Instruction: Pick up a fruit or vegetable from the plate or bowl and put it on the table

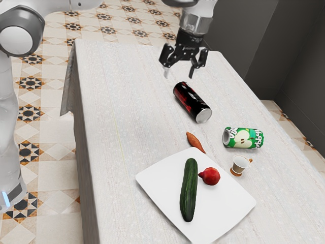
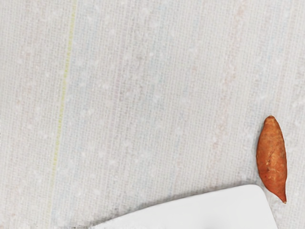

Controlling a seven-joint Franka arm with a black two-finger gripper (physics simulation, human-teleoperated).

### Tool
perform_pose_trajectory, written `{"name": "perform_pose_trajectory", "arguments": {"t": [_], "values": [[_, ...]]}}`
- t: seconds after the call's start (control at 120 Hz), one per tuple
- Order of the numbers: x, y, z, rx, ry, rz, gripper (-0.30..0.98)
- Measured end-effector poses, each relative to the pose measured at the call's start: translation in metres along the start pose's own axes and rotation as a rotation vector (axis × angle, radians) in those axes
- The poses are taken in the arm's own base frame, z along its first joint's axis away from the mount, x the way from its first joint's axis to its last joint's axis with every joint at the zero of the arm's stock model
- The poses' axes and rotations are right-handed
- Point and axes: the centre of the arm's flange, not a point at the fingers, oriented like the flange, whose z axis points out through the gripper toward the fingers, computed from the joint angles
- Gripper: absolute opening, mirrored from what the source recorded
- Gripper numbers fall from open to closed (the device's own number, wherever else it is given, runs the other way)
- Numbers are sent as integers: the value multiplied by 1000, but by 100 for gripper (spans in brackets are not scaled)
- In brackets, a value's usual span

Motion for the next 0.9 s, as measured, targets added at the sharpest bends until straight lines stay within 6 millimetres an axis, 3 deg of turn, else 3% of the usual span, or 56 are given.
{"name": "perform_pose_trajectory", "arguments": {"t": [0.217, 0.317, 0.35, 0.392, 0.45, 0.492, 0.55, 0.633, 0.692, 0.767, 0.9], "values": [[-5, -1, -1, -4, -5, -202, 69], [-18, 19, 4, -13, -16, -240, 69], [-43, 21, 10, -5, -31, -207, 69], [-104, 15, 21, 15, -54, -102, 68], [-206, -19, 40, 47, -77, 83, 69], [-239, -44, 54, 63, -75, 148, 69], [-243, -72, 87, 79, -57, 168, 68], [-253, -87, 110, 64, -80, 205, 68], [-268, -87, 128, 66, -103, 242, 68], [-277, -86, 135, 44, -135, 273, 68], [-255, -60, 142, 19, -179, 256, 68]]}}
